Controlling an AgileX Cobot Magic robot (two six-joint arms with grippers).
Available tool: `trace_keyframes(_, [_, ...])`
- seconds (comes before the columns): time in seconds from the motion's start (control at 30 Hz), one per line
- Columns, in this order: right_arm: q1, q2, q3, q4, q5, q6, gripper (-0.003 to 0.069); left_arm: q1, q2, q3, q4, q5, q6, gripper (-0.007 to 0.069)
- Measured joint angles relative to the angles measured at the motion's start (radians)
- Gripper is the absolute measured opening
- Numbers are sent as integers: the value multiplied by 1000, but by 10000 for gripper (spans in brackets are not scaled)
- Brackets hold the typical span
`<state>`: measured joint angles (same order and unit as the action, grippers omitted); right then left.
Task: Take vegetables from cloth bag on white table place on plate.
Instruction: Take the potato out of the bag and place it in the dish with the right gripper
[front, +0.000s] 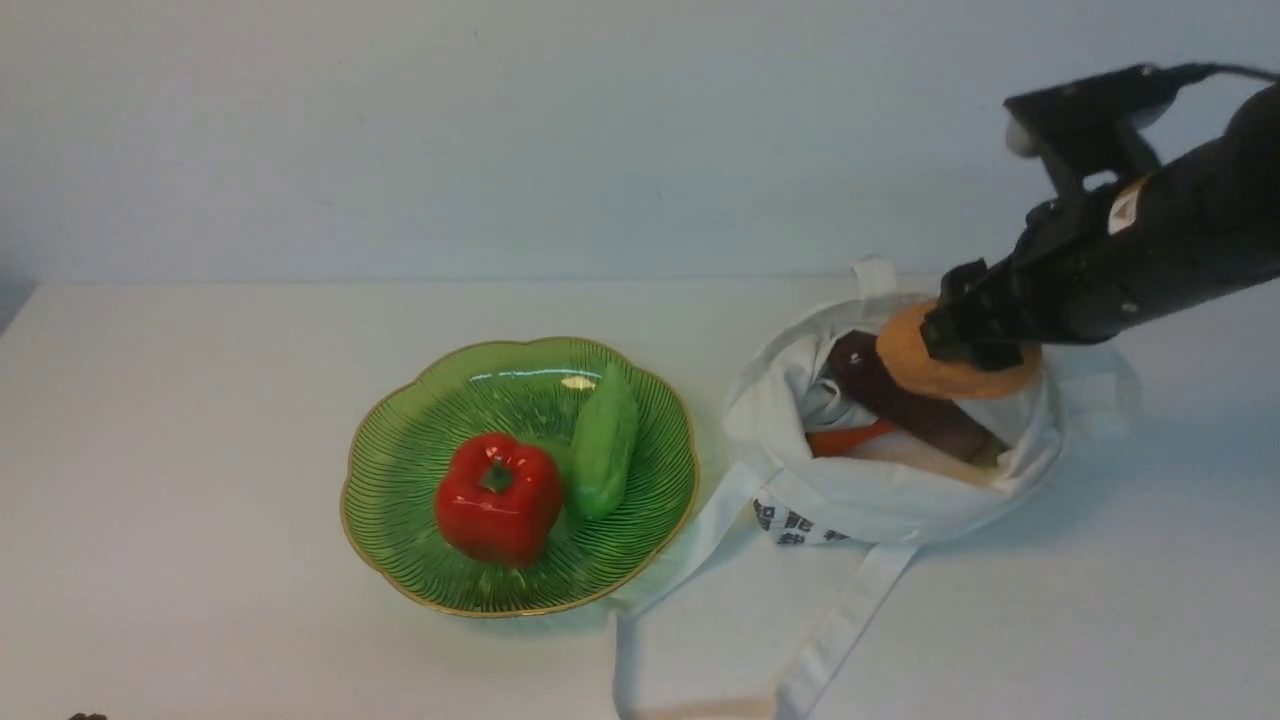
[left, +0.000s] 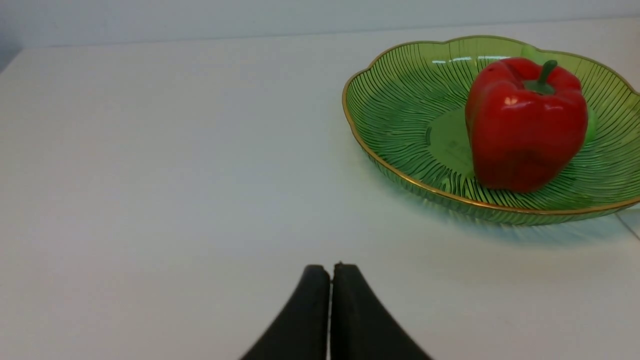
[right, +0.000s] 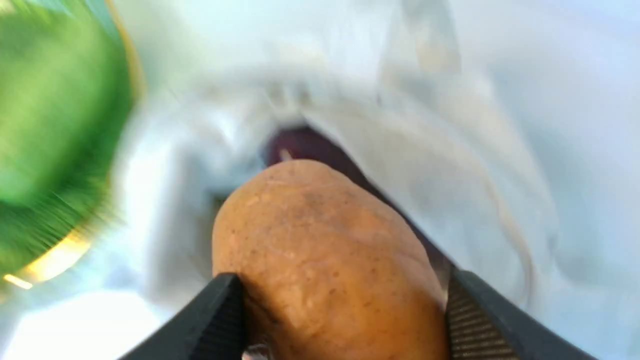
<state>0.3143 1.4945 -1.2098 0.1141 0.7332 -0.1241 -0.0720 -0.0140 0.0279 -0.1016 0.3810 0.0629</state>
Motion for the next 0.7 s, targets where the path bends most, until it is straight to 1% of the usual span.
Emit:
trace_keyframes(0.03, [1,-15,-3,42,-4,-27,469,0,0,0,0,0,0,-8])
trace_keyframes(0.07, [4,-21,-5,51,-6,-41,469,0,0,0,0,0,0,-8])
trace_keyframes(0.13, [42,-34,-41,188,-2,-151,469,0,0,0,0,0,0,-8])
trace_keyframes(0.2, [70,-28,-58,226,6,-191,469,0,0,0,0,0,0,-8])
trace_keyframes(0.27, [166,12,-108,281,16,-271,469,0,0,0,0,0,0,-8])
trace_keyframes(0.3, [196,32,-124,286,17,-284,469,0,0,0,0,0,0,-8])
trace_keyframes(0.33, [204,42,-132,286,18,-287,469,0,0,0,0,0,0,-8])
trace_keyframes(0.37, [266,91,-164,283,24,-303,469,0,0,0,0,0,0,-8])
trace_keyframes(0.5, [355,241,-236,246,59,-306,469,0,0,0,0,0,0,-8])
trace_keyframes(0.7, [404,429,-320,157,121,-309,468,0,0,0,0,0,0,-8])
